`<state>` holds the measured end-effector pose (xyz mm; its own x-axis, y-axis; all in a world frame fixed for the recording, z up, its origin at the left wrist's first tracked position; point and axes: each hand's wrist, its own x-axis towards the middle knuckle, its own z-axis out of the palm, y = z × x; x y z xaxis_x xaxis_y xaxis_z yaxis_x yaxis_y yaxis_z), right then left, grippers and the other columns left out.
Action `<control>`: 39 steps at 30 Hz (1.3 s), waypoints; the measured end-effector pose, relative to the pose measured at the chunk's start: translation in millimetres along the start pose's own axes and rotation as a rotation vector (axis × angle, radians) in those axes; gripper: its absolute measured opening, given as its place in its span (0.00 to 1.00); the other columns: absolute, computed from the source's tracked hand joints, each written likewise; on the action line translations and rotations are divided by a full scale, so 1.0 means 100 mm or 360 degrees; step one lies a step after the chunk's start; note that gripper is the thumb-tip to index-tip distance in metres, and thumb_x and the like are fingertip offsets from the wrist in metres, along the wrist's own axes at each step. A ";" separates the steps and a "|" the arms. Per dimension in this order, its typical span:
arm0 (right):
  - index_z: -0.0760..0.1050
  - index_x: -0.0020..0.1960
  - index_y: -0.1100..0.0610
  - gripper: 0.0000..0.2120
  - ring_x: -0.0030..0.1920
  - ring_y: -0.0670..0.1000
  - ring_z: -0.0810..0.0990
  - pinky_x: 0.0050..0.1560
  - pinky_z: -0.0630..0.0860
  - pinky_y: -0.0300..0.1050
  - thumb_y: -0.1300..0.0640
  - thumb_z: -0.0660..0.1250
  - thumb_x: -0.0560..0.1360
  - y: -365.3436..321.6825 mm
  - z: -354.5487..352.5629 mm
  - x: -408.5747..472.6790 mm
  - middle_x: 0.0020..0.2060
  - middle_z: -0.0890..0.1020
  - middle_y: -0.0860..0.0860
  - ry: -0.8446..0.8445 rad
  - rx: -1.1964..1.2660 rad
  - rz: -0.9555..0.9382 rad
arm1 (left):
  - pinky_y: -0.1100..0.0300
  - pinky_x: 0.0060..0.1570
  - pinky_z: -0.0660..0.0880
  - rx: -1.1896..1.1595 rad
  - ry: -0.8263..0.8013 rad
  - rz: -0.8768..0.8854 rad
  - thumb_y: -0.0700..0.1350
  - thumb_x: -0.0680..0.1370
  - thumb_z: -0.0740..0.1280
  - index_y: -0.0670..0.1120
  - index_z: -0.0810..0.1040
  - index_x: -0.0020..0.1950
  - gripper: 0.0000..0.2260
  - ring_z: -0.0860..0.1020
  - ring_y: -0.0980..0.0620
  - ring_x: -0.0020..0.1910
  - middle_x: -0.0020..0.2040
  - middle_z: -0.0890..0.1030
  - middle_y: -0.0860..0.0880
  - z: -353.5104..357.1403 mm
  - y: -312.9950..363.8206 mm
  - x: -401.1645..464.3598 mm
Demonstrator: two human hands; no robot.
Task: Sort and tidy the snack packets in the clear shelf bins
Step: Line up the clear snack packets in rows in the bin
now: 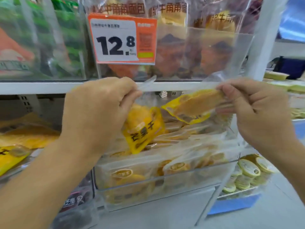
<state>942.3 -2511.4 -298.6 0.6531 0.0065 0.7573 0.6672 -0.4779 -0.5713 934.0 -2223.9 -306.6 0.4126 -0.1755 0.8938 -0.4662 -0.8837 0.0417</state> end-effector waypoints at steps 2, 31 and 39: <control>0.83 0.51 0.53 0.07 0.37 0.49 0.85 0.39 0.83 0.46 0.56 0.65 0.81 0.03 0.02 0.01 0.39 0.84 0.52 -0.0059 -0.0221 -0.0180 | 0.44 0.34 0.76 -0.0046 -0.0037 0.0147 0.50 0.80 0.68 0.46 0.83 0.47 0.09 0.80 0.42 0.37 0.38 0.82 0.48 0.05 0.02 0.01; 0.85 0.53 0.46 0.07 0.48 0.46 0.79 0.47 0.74 0.42 0.52 0.70 0.77 0.54 1.09 0.31 0.43 0.85 0.42 -0.1640 -0.1108 0.0212 | 0.62 0.35 0.76 -0.0546 -0.1197 -0.0401 0.55 0.66 0.80 0.59 0.84 0.41 0.08 0.77 0.59 0.30 0.31 0.81 0.59 -0.13 -0.21 -0.12; 0.82 0.59 0.52 0.18 0.49 0.43 0.84 0.53 0.80 0.38 0.68 0.71 0.73 -0.40 0.71 0.20 0.49 0.86 0.46 -0.1573 -0.0014 0.0215 | 0.60 0.31 0.73 -0.0194 -0.1430 -0.0328 0.51 0.69 0.80 0.59 0.82 0.35 0.09 0.75 0.57 0.28 0.28 0.78 0.57 -0.39 -0.16 0.10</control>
<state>953.8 -2429.8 -282.8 0.7306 0.6781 0.0802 0.5654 -0.5349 -0.6279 915.3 -2195.2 -280.9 0.9238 -0.3355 0.1843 -0.3745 -0.8920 0.2532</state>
